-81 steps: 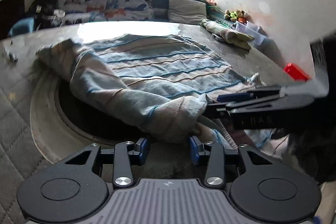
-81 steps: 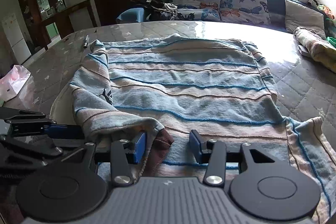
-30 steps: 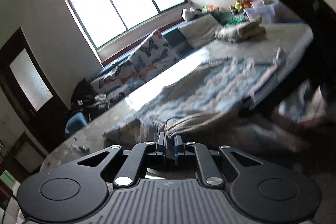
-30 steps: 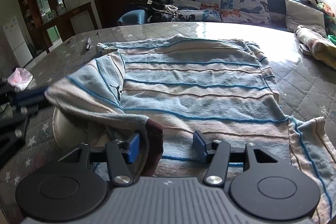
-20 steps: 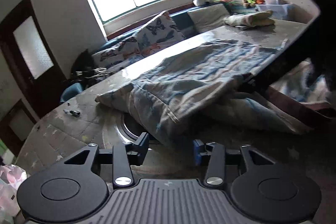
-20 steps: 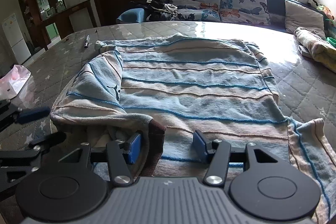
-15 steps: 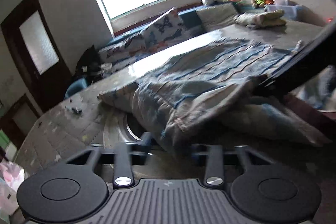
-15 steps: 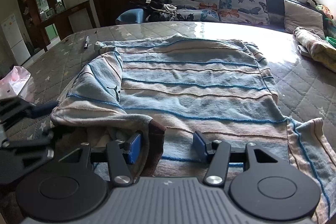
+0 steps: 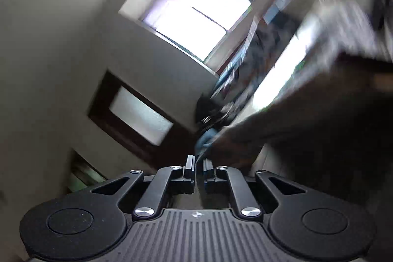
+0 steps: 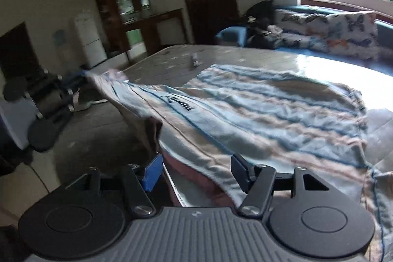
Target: Fold clothes
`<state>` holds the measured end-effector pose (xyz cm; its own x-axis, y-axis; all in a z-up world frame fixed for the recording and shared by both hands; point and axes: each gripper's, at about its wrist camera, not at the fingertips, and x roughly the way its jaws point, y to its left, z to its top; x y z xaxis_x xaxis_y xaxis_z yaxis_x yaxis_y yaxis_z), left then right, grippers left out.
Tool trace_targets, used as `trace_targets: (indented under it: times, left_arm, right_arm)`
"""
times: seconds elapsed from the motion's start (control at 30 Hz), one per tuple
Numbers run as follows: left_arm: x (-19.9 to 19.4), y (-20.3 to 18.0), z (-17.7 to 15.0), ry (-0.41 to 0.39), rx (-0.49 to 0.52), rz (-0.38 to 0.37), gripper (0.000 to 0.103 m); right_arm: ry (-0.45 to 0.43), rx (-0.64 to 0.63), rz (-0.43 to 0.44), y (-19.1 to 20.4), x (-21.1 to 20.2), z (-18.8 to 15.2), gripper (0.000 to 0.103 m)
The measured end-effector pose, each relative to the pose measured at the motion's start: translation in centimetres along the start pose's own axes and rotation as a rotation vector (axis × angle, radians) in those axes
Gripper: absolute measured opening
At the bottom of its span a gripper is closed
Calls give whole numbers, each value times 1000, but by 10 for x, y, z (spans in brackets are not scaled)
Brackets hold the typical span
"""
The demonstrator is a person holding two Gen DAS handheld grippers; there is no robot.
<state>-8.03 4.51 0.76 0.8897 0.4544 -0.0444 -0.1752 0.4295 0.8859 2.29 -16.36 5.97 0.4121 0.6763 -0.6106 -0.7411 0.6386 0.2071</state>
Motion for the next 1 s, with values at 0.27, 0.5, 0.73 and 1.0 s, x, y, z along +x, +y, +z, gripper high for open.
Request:
trace_targets:
  times: [0.27,0.5,0.73,1.0]
  left_arm:
    - [11,22,-49,323,-257,-205,10]
    - [32,66,-40,326,-693,-380,12]
    - [82,49,-9,314,-840,-590,13]
    - [135,22,21,320,-870,-715,13]
  right_arm:
    - [55,35,-62,-10,-4,-17,62]
    - [81,-40,-156,-4,2,-27,60]
    - [121,-28,-204,-11,16,-37,40]
    - [129,-52,-219,-7,15,-41,4]
